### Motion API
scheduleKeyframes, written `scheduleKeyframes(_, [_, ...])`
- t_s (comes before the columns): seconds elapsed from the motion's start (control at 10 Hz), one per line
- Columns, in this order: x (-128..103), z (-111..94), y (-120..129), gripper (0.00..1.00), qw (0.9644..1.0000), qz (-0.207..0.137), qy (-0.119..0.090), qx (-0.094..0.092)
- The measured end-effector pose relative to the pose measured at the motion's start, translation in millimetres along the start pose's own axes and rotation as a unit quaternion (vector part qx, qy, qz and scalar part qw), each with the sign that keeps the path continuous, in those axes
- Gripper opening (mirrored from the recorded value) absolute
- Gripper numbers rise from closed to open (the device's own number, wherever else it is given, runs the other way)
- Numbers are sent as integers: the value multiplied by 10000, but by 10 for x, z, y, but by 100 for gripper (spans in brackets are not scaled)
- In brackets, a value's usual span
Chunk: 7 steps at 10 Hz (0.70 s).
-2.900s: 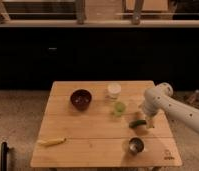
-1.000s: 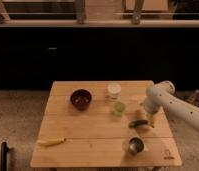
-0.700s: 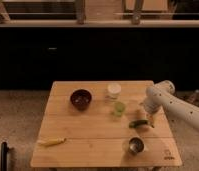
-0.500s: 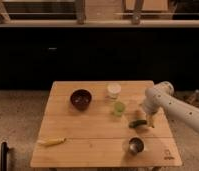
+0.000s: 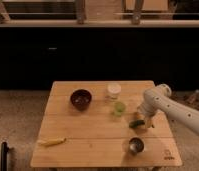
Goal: Place pepper in purple bowl
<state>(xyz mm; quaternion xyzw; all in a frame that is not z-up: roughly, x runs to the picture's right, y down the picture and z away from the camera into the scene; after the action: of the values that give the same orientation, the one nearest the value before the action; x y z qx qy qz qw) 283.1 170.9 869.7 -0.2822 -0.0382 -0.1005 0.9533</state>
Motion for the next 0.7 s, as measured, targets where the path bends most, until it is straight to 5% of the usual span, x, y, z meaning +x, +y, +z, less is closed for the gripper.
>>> scheduleKeyframes(0.5, [22,-11,17,6,9999,-56,-8,103])
scheduleKeyframes(0.7, [56,-26,39,0,9999,-30,-17,143])
